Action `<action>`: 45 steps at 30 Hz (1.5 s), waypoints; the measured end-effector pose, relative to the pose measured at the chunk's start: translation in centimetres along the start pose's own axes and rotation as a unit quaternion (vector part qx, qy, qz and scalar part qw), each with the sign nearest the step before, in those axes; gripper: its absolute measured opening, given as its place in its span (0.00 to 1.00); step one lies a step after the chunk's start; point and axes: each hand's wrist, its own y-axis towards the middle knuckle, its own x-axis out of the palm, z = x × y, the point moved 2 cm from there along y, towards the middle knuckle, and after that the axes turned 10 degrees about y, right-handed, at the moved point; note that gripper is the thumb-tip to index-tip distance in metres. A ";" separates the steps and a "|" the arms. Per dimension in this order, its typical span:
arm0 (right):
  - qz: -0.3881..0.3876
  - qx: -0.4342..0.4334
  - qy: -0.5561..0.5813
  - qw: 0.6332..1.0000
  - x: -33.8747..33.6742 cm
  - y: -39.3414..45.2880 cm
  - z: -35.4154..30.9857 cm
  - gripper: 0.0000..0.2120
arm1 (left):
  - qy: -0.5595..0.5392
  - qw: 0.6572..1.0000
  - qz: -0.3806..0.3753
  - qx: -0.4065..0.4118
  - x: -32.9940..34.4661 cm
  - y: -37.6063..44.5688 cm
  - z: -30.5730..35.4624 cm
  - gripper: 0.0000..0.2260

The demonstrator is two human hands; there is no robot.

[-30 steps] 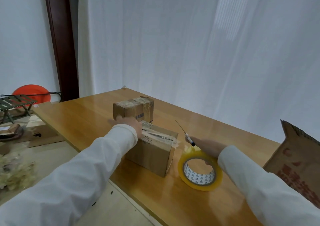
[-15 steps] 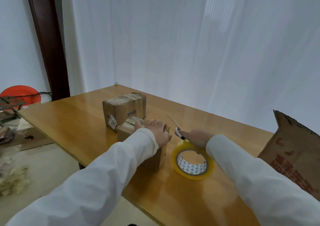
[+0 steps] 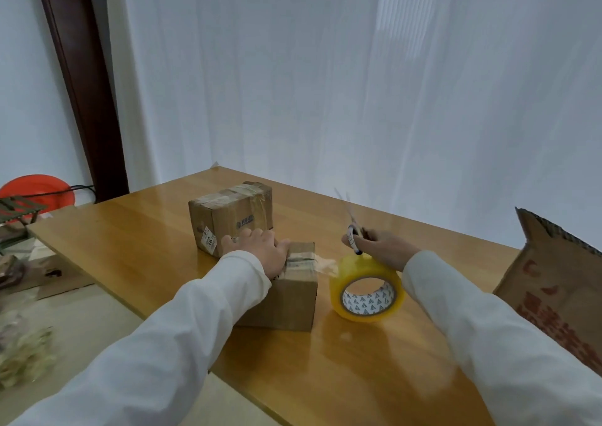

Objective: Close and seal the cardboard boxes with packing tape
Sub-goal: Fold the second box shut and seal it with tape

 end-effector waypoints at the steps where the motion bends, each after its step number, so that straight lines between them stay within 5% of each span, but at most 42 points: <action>1: 0.038 -0.039 0.039 0.998 -0.5 0.0 -0.1 0.30 | 0.001 1.000 0.000 -0.003 0.1 0.1 0.0 0.22; 5: 0.123 -0.101 0.145 0.976 -2.4 -1.0 -2.2 0.29 | 0.011 1.000 -0.013 -0.013 0.0 0.3 0.1 0.23; 8: -0.073 -0.003 0.267 0.961 -1.2 -2.9 -4.2 0.26 | 0.016 0.999 -0.019 -0.020 0.0 0.6 0.0 0.24; 11: -0.238 0.072 0.267 0.931 1.2 -4.5 -3.1 0.32 | 0.015 0.999 -0.020 -0.026 0.1 0.6 0.0 0.25; 20: -0.362 0.129 0.291 0.876 2.2 -8.1 1.6 0.47 | 0.002 1.000 -0.019 -0.021 0.3 1.0 -0.2 0.24; 30: -0.429 0.113 0.298 0.845 5.9 -8.1 0.6 0.49 | 0.015 0.999 -0.042 -0.017 1.5 3.6 -5.2 0.31; 35: -0.451 0.114 0.293 0.836 8.6 -7.3 0.0 0.50 | -0.007 1.000 0.004 -0.020 1.7 2.9 -6.1 0.24; 41: -0.364 0.086 0.296 0.879 6.8 -5.6 -1.5 0.38 | -0.020 0.999 -0.018 -0.034 1.4 2.8 -6.3 0.26; 45: -0.292 -0.002 0.418 0.860 3.7 -4.5 -4.1 0.40 | -0.047 0.998 -0.003 -0.046 1.8 2.9 -6.4 0.23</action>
